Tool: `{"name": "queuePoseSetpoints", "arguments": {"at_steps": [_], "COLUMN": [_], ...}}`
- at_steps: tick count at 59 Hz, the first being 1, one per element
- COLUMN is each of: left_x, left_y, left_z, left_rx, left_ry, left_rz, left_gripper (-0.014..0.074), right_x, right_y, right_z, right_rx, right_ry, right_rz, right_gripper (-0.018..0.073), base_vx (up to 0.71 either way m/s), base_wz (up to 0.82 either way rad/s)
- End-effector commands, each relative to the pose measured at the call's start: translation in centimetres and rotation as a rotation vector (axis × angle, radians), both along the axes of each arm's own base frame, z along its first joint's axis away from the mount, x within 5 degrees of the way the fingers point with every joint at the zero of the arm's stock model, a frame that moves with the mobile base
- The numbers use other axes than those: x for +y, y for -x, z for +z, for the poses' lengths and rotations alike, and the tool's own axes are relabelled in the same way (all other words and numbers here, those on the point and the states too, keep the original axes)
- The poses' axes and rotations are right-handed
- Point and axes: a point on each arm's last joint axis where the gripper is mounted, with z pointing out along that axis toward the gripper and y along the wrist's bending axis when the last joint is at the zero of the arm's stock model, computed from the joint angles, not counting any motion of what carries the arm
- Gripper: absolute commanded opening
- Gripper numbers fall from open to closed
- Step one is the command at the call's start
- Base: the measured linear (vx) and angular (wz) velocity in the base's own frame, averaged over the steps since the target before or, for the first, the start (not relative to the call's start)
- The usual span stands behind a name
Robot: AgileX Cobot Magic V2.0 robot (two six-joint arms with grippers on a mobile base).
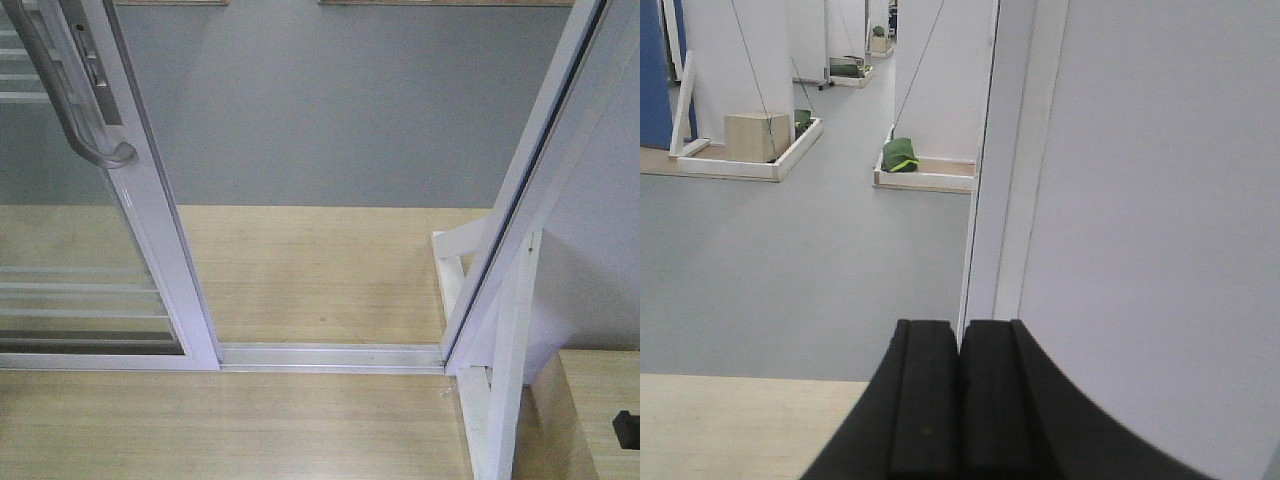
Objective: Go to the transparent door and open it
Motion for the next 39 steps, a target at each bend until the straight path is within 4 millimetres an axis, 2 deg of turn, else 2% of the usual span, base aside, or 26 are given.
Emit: {"name": "queuePoseSetpoints", "arguments": {"at_steps": [1, 39], "left_x": [0.04, 0.04], "left_y": [-0.02, -0.02], "left_z": [-0.23, -0.23], "left_rx": [-0.061, -0.061], "left_ry": [0.011, 0.011], "left_rz": [0.004, 0.004], "left_gripper": [-0.0006, -0.0006], "right_x": [-0.03, -0.03], "right_y": [0.03, 0.03], "right_z": [0.34, 0.34], "right_rx": [-0.08, -0.08], "right_ry": [0.002, 0.002], "right_rz": [-0.006, -0.006], "right_gripper": [-0.0008, -0.0008], "base_vx": [0.0, 0.0], "base_wz": [0.0, 0.0]}}
